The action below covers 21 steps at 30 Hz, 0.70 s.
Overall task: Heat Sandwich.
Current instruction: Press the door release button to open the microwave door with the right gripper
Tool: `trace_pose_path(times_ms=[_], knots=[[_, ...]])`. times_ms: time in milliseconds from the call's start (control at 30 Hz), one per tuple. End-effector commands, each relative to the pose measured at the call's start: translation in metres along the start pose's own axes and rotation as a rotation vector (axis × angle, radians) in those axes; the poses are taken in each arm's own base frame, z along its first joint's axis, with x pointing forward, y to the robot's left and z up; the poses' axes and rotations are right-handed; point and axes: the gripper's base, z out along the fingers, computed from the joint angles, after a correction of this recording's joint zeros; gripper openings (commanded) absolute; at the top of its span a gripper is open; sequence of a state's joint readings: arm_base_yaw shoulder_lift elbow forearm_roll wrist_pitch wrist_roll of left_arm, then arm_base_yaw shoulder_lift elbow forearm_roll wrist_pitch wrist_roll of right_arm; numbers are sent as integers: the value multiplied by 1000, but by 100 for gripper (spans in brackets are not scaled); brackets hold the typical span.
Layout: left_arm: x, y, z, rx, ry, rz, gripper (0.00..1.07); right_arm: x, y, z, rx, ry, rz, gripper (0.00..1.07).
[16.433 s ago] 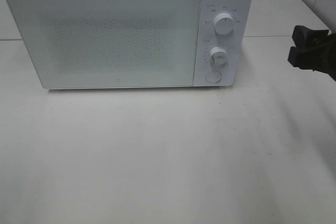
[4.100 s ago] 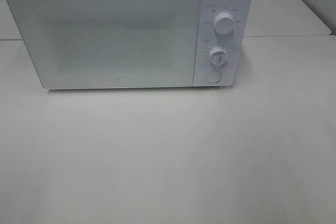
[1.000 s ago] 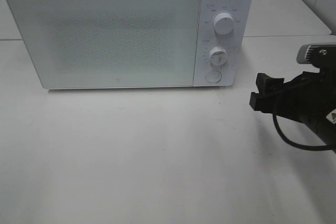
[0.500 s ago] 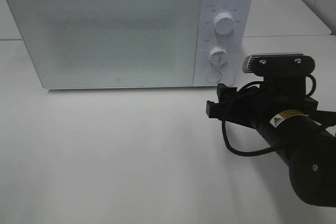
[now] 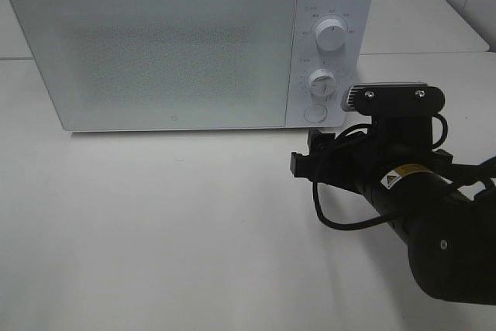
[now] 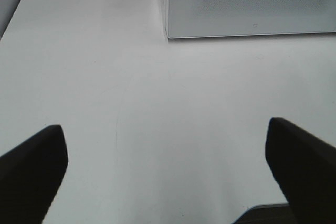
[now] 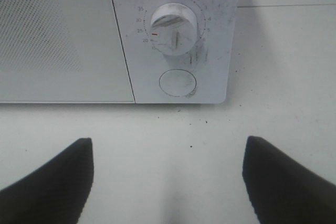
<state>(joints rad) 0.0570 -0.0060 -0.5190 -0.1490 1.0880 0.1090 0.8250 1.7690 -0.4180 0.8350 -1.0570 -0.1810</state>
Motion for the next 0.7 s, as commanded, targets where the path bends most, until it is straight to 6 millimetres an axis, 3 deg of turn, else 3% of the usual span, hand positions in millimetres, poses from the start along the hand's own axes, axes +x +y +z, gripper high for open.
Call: trace_pose_path(times_ms=[33, 167, 200, 233, 333, 367, 433, 533, 600, 700], knots=[[0, 0, -2, 1, -28, 9, 98, -2, 3, 0, -8, -8, 173, 76], [0, 0, -2, 1, -28, 9, 98, -2, 3, 0, -8, -8, 326, 76], [0, 0, -2, 1, -28, 9, 98, -2, 3, 0, -9, -3, 470, 76], [0, 0, -2, 1, -28, 9, 98, -2, 3, 0, -9, -3, 470, 76], [0, 0, -2, 1, -28, 9, 98, -1, 3, 0, -9, 3, 710, 76], [0, 0, -2, 1, -28, 9, 98, -1, 3, 0, -9, 4, 869, 76], [0, 0, -2, 1, -28, 9, 98, -1, 3, 0, -9, 4, 927, 76], [0, 0, -2, 1, -28, 9, 98, -1, 3, 0, -8, 5, 1183, 75], [0, 0, -2, 1, -28, 9, 98, -1, 3, 0, -8, 6, 1229, 75], [0, 0, -2, 1, -28, 9, 98, -1, 3, 0, -8, 6, 1410, 69]])
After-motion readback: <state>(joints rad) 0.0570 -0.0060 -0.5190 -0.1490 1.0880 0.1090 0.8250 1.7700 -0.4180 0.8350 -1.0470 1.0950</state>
